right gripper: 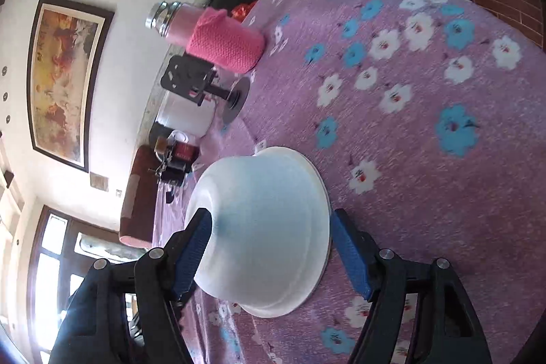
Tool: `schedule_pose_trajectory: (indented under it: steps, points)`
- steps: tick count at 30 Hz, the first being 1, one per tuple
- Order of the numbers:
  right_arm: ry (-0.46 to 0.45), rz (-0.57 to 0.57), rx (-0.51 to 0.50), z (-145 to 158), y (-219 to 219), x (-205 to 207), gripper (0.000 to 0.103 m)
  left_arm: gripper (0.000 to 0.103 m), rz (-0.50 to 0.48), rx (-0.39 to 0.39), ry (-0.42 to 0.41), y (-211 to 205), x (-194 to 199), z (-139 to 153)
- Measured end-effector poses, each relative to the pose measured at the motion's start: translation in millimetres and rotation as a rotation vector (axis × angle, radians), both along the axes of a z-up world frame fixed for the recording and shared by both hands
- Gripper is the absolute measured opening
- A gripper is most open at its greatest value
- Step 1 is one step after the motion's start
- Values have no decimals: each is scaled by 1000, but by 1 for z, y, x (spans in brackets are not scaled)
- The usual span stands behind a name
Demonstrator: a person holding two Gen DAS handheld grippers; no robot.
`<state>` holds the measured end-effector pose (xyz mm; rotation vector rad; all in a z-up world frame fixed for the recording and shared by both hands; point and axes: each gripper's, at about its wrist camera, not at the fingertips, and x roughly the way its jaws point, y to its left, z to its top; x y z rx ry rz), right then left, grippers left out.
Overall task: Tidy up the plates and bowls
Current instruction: 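Grasp the upside-down small white bowl with the right gripper and flip it upright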
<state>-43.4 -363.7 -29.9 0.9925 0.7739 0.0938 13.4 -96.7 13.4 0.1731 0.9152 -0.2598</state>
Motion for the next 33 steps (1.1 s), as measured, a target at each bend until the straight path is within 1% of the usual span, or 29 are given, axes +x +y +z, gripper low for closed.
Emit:
schedule_pose_trajectory:
  steps: [2,4,5,7,8,9,10,11,12,13,14,15,16,17,19,22,25,26,27,28,29,30,31,32,33]
  points:
    - [-3,25,18,-1,6,4,77,76,7,-39,18,1,4,1]
    - [4,11,42,0,5,4,77,76,41,-94,-3,10,11,14]
    - [4,-7,39,3,1,3,77,76,51,-111,-11,12,15,19]
    - [18,-43,-17,11,-5,4,77,76,57,-152,10,13,28,25]
    - [23,-56,-30,13,-9,6,77,76,49,-189,39,11,36,24]
    - [25,-62,-23,13,-11,9,77,76,34,-238,75,9,43,21]
    - [30,-60,-1,12,-13,14,77,76,17,-289,130,5,51,15]
    - [40,-49,29,7,-12,20,77,76,12,-320,177,2,57,8]
    - [52,-32,66,1,-10,26,77,75,38,-356,200,3,61,2]
    - [62,-36,72,-2,-8,28,80,75,53,-398,218,6,65,-2]
    - [50,-42,60,1,-6,29,81,75,60,-430,238,9,70,-6]
    - [47,-31,54,2,-4,31,86,75,59,-463,239,14,72,-7]
    - [38,-21,66,3,-3,33,89,75,63,-468,233,17,72,-7]
    - [35,-4,92,2,-2,34,89,75,65,-478,232,21,72,-7]
    - [22,25,108,1,2,34,90,75,71,-511,240,30,72,-8]
    - [7,72,152,1,13,35,91,75,90,-582,247,51,69,-7]
    - [-5,122,167,6,31,34,93,75,106,-649,238,75,64,0]
    - [-14,142,167,9,38,34,93,75,79,-690,258,79,63,3]
    - [-44,196,215,13,48,36,93,75,75,-724,248,84,59,10]
    - [-39,206,203,16,56,36,97,75,65,-744,232,88,56,17]
    - [-35,220,188,20,66,37,97,75,44,-774,211,90,53,27]
    - [-33,240,196,21,74,38,97,75,19,-808,197,92,51,37]
    - [-34,266,232,19,82,40,97,75,-9,-830,195,91,48,45]
    - [-29,299,278,14,91,41,97,75,-49,-827,204,84,45,53]
    - [-33,337,346,8,101,43,97,77,-88,-791,214,73,40,59]
